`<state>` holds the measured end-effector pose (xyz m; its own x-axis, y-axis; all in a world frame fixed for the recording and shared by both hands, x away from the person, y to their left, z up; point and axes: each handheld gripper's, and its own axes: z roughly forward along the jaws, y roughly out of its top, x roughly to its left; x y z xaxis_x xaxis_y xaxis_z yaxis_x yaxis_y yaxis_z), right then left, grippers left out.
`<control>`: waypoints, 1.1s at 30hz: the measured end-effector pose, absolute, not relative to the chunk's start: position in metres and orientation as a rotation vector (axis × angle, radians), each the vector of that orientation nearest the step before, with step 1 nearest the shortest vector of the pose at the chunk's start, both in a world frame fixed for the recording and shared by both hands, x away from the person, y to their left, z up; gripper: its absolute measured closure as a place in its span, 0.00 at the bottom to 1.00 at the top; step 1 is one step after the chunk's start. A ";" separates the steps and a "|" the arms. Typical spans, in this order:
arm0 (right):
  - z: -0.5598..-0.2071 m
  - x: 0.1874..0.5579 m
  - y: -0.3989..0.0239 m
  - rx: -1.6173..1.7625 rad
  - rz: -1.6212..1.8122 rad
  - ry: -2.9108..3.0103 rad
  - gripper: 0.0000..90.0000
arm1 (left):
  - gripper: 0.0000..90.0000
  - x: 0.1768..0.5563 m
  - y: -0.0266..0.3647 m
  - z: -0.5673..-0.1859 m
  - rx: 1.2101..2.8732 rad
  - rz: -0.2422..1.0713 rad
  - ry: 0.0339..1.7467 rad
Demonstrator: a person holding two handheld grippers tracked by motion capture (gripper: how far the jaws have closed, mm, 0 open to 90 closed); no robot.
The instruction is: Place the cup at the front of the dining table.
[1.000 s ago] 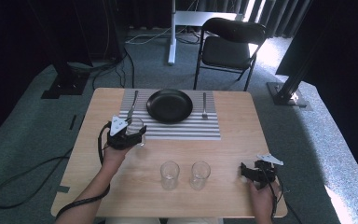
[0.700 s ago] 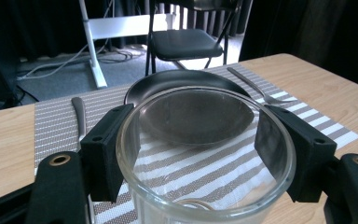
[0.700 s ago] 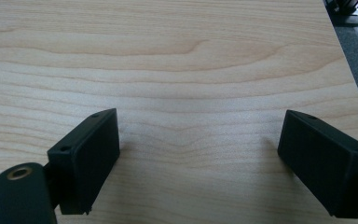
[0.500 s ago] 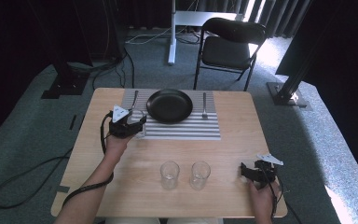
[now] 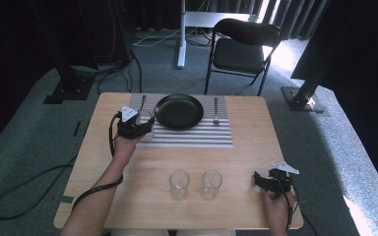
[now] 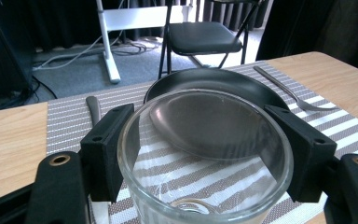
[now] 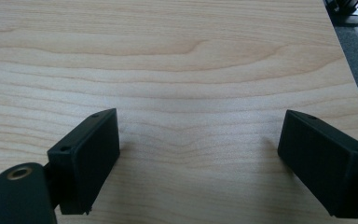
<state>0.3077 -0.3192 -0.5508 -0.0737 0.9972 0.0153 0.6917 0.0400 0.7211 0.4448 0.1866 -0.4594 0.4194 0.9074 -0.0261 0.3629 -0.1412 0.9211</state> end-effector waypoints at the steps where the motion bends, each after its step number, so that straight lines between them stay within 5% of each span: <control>1: -0.551 0.308 -0.319 1.700 0.790 1.818 0.13 | 0.32 0.447 0.187 -0.460 1.707 0.704 1.117; 30: -0.551 0.308 -0.319 1.700 0.791 1.820 0.13 | 0.32 0.480 0.180 -0.490 1.753 0.751 1.159; 33: -0.551 0.308 -0.319 1.698 0.791 1.820 0.13 | 0.21 0.480 0.182 -0.492 1.765 0.699 1.140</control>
<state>0.3077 -0.3195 -0.5508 -0.0754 0.9970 0.0151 0.6910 0.0413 0.7217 0.4804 0.1815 -0.4921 0.4166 0.9091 -0.0095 0.4045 -0.1760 0.8975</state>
